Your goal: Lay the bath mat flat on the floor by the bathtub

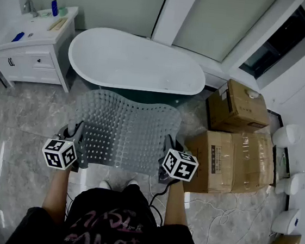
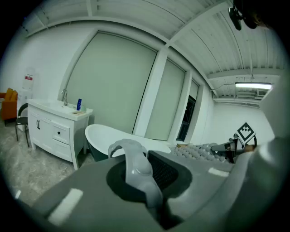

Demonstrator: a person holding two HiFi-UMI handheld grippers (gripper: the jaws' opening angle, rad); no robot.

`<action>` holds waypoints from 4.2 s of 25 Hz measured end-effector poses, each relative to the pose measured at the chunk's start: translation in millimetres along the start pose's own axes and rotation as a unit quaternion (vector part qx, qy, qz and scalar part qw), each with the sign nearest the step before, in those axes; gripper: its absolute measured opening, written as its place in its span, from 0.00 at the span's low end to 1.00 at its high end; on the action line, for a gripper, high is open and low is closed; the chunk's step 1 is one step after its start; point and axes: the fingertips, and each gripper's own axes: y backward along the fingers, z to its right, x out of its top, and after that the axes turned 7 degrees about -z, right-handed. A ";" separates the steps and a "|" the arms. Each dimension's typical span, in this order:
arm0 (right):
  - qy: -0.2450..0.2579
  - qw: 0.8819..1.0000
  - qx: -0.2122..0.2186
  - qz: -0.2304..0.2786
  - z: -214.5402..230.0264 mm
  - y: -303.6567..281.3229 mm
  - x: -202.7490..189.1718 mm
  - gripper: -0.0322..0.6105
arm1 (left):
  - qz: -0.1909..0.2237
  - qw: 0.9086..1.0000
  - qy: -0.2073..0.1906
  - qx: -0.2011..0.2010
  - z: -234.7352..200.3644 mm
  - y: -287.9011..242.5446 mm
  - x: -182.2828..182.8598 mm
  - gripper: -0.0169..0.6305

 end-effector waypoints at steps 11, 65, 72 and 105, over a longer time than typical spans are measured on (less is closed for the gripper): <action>0.003 1.000 0.000 -0.002 -5.6 -2.2 0.3 0.12 | -0.004 1.000 -0.005 -0.006 -2.2 1.8 -1.2 0.06; -0.018 0.995 0.067 -0.076 38.5 -99.4 5.7 0.14 | -0.093 0.995 0.009 0.031 9.7 -77.6 -27.9 0.06; -0.013 0.992 0.089 -0.094 46.5 -117.3 9.5 0.14 | -0.107 0.993 0.010 0.049 15.8 -91.2 -26.7 0.06; 0.026 0.988 0.081 -0.127 17.1 -170.3 -19.7 0.14 | -0.147 0.988 0.027 0.047 -45.3 -136.2 -60.3 0.06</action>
